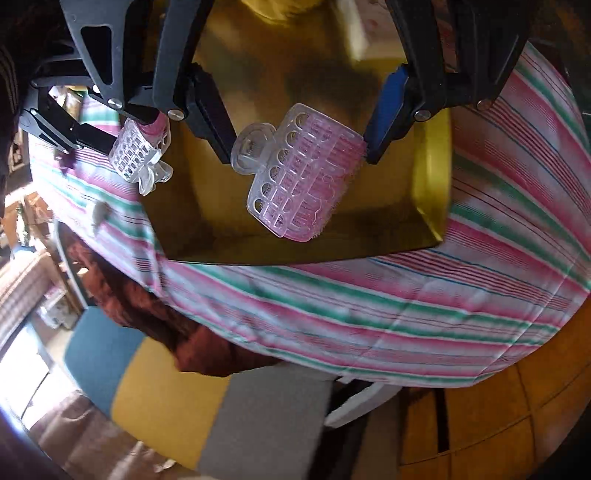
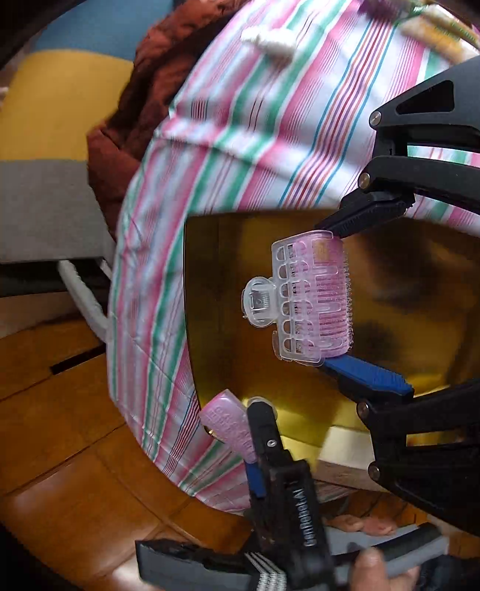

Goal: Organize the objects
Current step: 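Lower both curlers into the gold tray and open both tools, then withdraw both tools and move the left tool toward the white plastic bundle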

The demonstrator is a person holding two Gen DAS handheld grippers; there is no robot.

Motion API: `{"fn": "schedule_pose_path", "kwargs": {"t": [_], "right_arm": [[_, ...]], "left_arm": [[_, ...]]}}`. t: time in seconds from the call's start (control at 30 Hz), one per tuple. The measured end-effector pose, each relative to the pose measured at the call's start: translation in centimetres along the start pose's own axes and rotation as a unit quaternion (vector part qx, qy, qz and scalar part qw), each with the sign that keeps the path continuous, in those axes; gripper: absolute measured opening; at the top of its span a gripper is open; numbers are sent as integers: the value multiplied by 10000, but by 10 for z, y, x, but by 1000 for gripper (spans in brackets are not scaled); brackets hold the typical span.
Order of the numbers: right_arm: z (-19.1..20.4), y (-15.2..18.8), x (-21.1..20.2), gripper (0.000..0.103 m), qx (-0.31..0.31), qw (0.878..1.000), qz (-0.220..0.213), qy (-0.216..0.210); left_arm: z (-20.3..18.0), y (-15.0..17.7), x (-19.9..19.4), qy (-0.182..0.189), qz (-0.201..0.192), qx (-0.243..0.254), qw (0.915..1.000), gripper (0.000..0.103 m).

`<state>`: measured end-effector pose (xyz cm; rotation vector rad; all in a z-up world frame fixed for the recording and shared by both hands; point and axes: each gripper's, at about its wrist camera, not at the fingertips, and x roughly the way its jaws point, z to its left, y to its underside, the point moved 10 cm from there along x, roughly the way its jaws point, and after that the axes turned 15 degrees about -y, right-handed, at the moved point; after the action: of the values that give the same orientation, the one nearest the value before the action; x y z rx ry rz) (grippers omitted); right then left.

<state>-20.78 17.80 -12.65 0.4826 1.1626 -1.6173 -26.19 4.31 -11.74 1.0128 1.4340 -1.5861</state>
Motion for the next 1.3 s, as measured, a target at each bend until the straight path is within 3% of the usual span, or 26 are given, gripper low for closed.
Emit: {"fn": "schedule_pose_path", "kwargs": {"t": [0.13, 0.2, 0.37, 0.53, 0.9, 1.3], "right_arm": [[11, -21, 25, 70, 366, 9987, -142, -315], [14, -24, 24, 82, 395, 9984, -246, -306], [16, -8, 12, 89, 356, 9987, -325, -180], [12, 15, -8, 103, 232, 9986, -479, 52], [37, 57, -43, 103, -372, 9937, -898, 561], [38, 90, -83, 103, -430, 9852, -1330, 992]], "left_arm": [[23, -9, 12, -137, -9, -188, 9997, 72], [30, -10, 9, -93, -125, -235, 9996, 78], [40, -1, -8, -96, -428, -235, 9988, 81], [51, 19, -29, -248, -771, -342, 9961, 81], [48, 64, -88, -463, -1634, -288, 9851, 81], [5, 100, -116, -388, -1956, 230, 9797, 81]]}}
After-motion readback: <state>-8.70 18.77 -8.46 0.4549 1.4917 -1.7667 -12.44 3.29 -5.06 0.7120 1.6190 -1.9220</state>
